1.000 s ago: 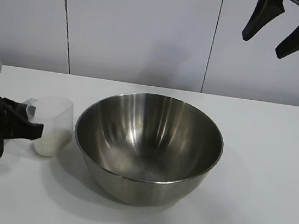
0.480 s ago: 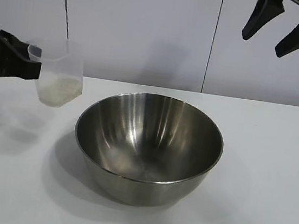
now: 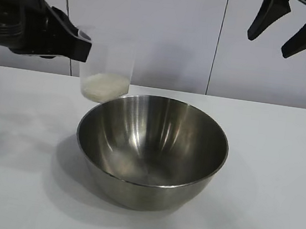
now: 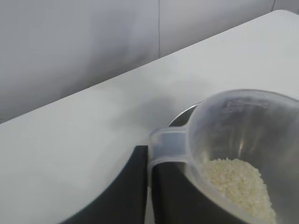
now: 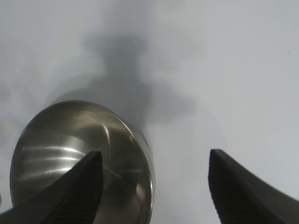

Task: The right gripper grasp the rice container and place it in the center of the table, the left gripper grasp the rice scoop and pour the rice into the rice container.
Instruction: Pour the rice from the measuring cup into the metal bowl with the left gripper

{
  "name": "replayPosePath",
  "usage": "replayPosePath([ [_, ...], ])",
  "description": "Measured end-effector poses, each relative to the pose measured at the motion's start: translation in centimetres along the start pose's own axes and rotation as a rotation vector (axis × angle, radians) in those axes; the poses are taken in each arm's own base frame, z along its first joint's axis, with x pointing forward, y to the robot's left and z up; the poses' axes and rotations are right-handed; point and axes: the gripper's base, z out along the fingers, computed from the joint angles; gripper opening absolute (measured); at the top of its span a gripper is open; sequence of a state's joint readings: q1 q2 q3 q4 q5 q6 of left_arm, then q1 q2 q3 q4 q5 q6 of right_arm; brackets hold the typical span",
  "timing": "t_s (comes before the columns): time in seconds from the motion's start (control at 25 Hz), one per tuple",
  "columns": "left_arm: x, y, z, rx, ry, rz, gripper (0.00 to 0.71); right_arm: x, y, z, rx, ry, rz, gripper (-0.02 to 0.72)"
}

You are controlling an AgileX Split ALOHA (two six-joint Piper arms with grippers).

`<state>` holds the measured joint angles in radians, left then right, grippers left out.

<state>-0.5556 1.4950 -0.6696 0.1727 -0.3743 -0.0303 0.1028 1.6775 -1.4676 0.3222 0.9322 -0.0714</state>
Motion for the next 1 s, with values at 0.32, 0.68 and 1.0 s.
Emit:
replayPosePath([
  [0.32,0.4,-1.6,2.4,0.101,-0.126,0.336,0.011,-0.1,0.0,0.0,0.001,-0.009,0.000,0.452],
  [0.68,-1.1,-1.5,3.7,0.090,-0.149,0.906,0.010,-0.1,0.0,0.1,0.000,-0.008,0.001,0.452],
  [1.0,-1.6,-3.0,4.0,0.099,-0.129,1.382,0.010,-0.1,0.0,0.1,0.001,-0.012,0.001,0.452],
])
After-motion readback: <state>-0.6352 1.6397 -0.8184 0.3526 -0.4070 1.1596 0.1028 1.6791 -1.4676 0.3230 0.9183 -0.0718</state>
